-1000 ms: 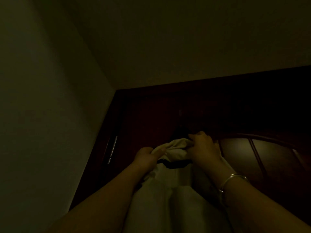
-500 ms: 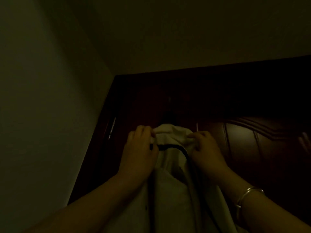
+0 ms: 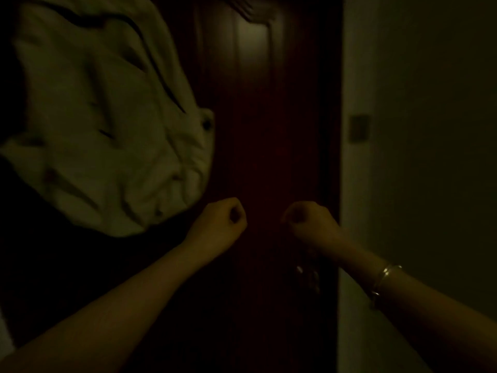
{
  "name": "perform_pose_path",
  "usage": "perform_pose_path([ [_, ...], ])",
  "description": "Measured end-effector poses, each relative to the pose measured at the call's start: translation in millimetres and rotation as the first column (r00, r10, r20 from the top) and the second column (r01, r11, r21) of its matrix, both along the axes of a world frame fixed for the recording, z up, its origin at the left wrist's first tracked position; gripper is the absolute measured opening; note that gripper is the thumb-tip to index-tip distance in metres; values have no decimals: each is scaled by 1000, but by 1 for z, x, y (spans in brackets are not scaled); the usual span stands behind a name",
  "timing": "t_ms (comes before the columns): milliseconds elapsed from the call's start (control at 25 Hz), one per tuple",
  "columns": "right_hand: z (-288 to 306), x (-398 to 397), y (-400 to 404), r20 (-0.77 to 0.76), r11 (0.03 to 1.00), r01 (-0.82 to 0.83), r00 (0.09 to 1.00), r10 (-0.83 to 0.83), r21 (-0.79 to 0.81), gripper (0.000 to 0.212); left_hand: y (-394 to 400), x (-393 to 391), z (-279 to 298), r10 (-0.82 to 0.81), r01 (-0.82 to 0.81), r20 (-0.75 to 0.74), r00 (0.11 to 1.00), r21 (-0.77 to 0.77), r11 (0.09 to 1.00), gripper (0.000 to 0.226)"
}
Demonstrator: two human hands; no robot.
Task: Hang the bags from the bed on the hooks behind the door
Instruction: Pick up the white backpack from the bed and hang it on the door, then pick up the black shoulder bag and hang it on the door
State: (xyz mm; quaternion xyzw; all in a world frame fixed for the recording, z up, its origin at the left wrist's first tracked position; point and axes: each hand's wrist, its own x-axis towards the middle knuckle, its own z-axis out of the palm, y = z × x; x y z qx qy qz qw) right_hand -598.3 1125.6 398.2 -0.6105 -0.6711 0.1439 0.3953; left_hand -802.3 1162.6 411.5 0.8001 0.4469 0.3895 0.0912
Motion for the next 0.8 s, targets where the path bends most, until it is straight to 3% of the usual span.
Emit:
perform_pose_path([
  [80, -63, 30, -59, -38, 981, 158, 986, -163, -112, 8, -29, 34, -60, -163, 148, -68, 984, -189, 971, 8],
  [160, -122, 58, -124, -42, 924, 290, 950, -310, -247, 16, -65, 73, -114, -297, 255, -99, 950, -305, 918, 9],
  [320, -205, 106, -264, -10, 728, 502, 820, -572, -467, 24, -148, 153, -187, -453, 361, -112, 885, -449, 817, 14],
  [520, -251, 163, -469, 14, 399, 741, 482, -876, -540, 21, -284, 259, -235, -710, 528, -159, 686, -563, 636, 11],
  [800, -289, 237, -757, -31, 53, 849, 43, -999, -526, 26, -517, 431, -262, -921, 638, -180, 345, -676, 370, 12],
])
